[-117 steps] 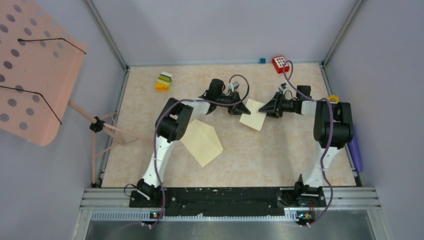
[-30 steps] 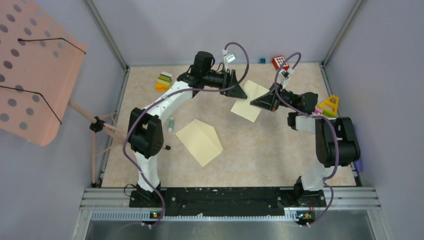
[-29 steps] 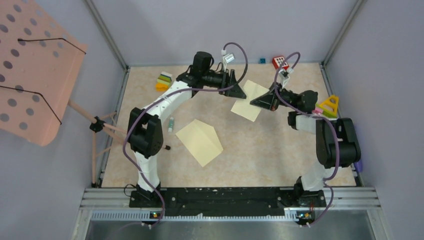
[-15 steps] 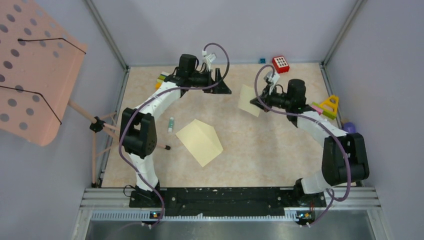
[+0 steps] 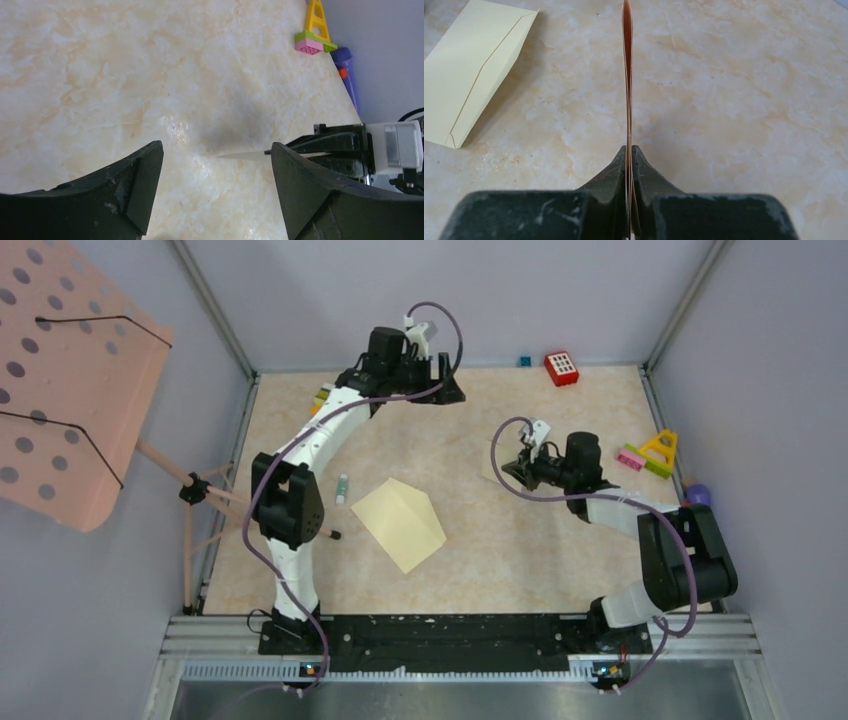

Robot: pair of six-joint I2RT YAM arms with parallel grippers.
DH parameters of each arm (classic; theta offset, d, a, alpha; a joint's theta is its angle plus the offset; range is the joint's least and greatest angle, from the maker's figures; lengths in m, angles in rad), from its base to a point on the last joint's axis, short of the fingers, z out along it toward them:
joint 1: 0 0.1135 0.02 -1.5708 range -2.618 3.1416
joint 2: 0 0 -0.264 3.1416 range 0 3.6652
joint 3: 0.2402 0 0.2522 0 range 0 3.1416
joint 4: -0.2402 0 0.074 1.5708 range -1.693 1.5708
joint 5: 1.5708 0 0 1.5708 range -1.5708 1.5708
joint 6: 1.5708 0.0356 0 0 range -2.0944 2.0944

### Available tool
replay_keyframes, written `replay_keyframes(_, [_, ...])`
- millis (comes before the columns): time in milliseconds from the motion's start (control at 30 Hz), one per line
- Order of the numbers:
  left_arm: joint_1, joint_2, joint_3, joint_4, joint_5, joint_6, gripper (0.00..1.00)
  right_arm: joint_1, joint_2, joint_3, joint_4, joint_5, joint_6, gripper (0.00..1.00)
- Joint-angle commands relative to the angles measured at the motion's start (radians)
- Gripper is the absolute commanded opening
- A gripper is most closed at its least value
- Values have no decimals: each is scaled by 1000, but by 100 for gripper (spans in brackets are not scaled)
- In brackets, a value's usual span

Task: Place the letter into the envelope and seal it
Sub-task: Adjust the letter at the center of the board.

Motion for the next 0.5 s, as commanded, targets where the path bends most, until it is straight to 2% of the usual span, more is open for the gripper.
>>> replay_keyframes(0, [-100, 44, 136, -85, -174, 63, 84, 18, 2, 43, 39, -7, -62, 5])
replay_keyframes(167, [-147, 89, 159, -107, -192, 15, 84, 23, 15, 55, 19, -23, -150, 17])
replay_keyframes(367, [-170, 106, 126, -113, -193, -21, 83, 23, 42, 71, -37, -14, -235, 13])
replay_keyframes(467, [-173, 101, 111, -110, -179, -33, 83, 23, 30, 61, -55, -22, -243, 16])
